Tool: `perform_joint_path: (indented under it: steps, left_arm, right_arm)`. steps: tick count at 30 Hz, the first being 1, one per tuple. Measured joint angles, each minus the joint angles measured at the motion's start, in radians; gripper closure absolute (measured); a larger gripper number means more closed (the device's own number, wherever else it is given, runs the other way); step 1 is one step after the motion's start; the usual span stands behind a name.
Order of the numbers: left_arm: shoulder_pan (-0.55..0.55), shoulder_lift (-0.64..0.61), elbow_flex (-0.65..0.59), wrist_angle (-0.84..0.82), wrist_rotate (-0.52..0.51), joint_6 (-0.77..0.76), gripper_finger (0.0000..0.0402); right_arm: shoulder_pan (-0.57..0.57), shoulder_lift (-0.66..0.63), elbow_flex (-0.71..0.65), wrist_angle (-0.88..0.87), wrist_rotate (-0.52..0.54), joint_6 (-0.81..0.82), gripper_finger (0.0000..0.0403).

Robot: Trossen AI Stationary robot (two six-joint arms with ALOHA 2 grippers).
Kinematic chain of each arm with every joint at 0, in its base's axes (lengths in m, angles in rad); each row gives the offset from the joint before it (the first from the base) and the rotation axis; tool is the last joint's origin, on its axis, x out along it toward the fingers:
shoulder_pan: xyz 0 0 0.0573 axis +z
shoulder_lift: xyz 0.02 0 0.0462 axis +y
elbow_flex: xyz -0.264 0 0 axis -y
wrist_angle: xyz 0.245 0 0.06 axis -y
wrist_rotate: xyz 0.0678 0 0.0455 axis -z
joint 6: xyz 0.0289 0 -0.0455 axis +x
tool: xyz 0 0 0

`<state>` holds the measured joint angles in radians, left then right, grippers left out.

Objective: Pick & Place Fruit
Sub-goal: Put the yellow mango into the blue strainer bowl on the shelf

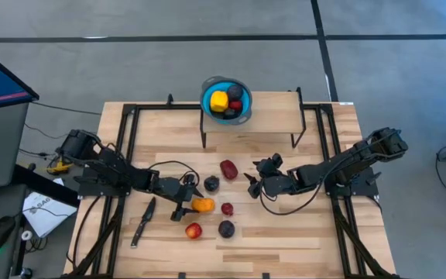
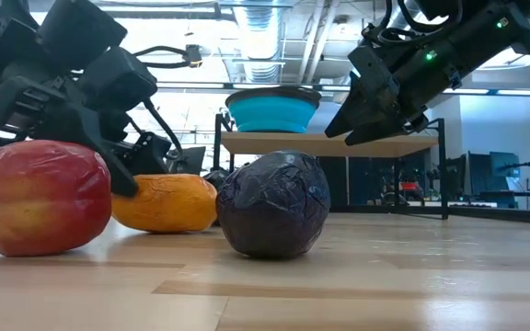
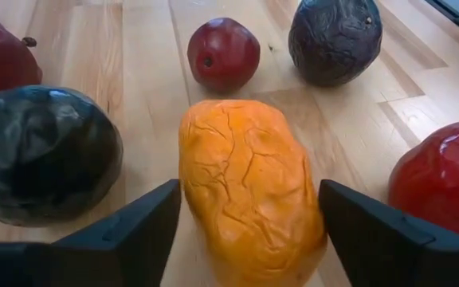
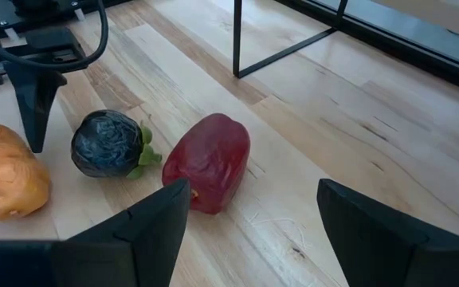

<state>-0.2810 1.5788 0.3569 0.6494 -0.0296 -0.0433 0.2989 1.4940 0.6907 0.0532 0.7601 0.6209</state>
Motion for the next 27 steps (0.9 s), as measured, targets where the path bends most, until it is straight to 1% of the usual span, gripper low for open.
perform_joint_path:
  steps: [5,8,19,23,27]
  left_arm:
    - [0.0,0.0,0.0,-0.002,0.0,-0.008,0.0172]
    - [0.002,0.0,0.0,-0.003,0.0,-0.018,0.0192]
    - [0.002,-0.012,0.0,-0.022,0.012,-0.019,0.0193]
    - [0.002,-0.064,0.0,-0.046,0.012,-0.021,0.0193]
    - [0.002,-0.141,0.0,-0.066,0.014,-0.017,0.0189]
  right_arm:
    - [0.001,0.0,0.0,0.0,0.0,0.0,0.0132]
    - [0.001,0.0,0.0,0.0,0.0,-0.001,0.0132]
    - [0.001,0.0,0.0,0.0,0.0,-0.001,0.0132]
    - [0.001,0.0,0.0,0.0,0.0,-0.001,0.0132]
    - [0.001,0.0,0.0,0.0,0.0,-0.001,0.0132]
